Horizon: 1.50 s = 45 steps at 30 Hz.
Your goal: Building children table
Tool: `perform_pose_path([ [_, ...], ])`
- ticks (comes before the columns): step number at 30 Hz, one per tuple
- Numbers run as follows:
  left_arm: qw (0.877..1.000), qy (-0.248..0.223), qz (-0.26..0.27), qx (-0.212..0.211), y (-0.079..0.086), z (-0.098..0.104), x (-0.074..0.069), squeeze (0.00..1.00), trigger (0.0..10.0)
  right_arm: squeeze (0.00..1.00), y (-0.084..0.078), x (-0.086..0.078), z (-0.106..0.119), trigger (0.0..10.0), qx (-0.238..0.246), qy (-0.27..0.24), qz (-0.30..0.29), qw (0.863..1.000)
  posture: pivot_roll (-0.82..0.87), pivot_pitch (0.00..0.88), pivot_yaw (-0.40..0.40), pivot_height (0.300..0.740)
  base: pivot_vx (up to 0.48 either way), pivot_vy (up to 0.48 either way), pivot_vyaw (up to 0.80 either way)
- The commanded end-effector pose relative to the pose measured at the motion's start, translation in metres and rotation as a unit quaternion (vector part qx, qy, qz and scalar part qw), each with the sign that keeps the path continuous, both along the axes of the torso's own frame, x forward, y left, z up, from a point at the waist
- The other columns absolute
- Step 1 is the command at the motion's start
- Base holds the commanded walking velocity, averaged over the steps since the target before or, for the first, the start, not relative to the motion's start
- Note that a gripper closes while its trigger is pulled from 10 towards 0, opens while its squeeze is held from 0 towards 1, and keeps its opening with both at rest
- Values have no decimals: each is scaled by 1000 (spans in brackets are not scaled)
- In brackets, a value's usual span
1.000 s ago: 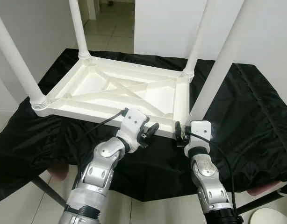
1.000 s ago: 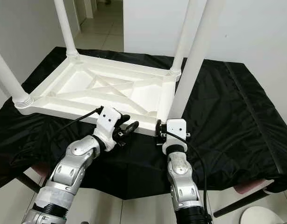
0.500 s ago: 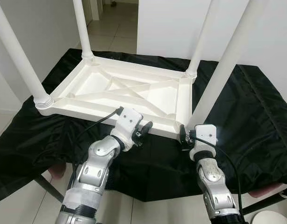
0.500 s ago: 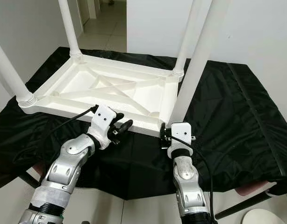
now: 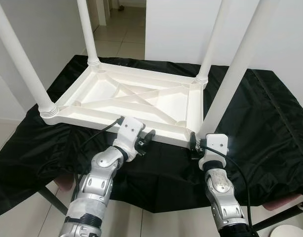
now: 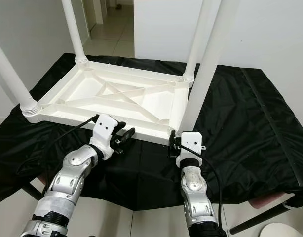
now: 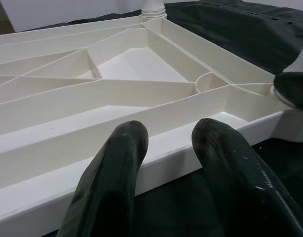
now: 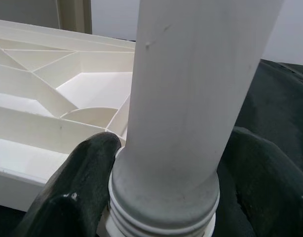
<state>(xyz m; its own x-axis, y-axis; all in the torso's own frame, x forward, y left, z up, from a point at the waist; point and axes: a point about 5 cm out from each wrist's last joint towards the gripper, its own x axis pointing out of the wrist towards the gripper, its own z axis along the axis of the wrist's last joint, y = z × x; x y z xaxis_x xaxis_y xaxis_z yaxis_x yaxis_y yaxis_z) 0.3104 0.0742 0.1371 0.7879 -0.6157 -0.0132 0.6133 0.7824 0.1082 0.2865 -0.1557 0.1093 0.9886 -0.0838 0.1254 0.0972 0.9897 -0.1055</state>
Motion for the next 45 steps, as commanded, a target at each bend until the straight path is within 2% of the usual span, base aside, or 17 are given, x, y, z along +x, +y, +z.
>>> perform_pose_path([
  [1, 995, -9, 99, -11, 6, 1, 7, 0, 10000, 0, -6, 1, -3, 10000, -4, 4, -3, 1000, -9, 0, -1, 740, 0, 0, 0],
  [8, 997, -26, 66, -8, -2, 8, 9, 0, 10000, 0, -16, 5, -3, 10000, -6, -4, 17, 1000, -3, 0, 0, 740, 0, 0, 0],
  [12, 998, -38, 45, -23, -6, 17, 14, 0, 10000, 0, -22, 14, -2, 10000, -2, -8, 33, 999, 5, 0, -14, 740, 0, 0, 0],
  [22, 999, -33, 25, -8, -13, 21, 26, 0, 10000, 0, -12, 29, 2, 10000, 2, 7, 82, 997, 8, 0, -55, 740, 0, 0, 0],
  [28, 999, -25, 44, 13, -7, 19, 27, 0, 10000, 0, -13, 23, 5, 10000, -14, 2, 89, 996, 26, 0, -59, 740, 0, 0, 0],
  [29, 998, -47, 44, 25, -7, 29, 24, 0, 10000, 0, -16, 18, 9, 10000, -18, -1, 83, 996, 20, 0, -63, 740, 0, 0, 0],
  [30, 997, -60, 42, 18, -7, 36, 21, 0, 10000, 0, -17, 15, 12, 10000, -8, -5, 76, 997, 10, 0, -58, 740, 0, 0, 0],
  [33, 997, -75, 36, 4, -6, 45, 18, 0, 10000, 0, -18, 14, 16, 10000, 6, -11, 70, 997, 4, 0, -55, 740, 0, 0, 0],
  [36, 996, -74, 41, 5, -3, 35, 21, 0, 10000, 0, -14, 17, 13, 10000, -8, -24, 83, 996, 11, 0, -42, 740, 0, 0, 0],
  [39, 998, -62, 30, -3, -4, 30, 22, 0, 10000, 0, -13, 21, 15, 10000, 30, -32, 86, 995, 11, 0, -41, 740, 0, 0, 0],
  [42, 999, -51, 6, -18, -8, 27, 22, 0, 10000, 0, -9, 25, 11, 10000, 18, -20, 145, 989, 18, 0, -50, 740, 0, 0, 0],
  [45, 999, -51, 6, -11, -9, 27, 23, 0, 10000, 0, -10, 27, 11, 10000, 17, -13, 154, 988, 29, 0, -61, 740, 0, 0, 0],
])
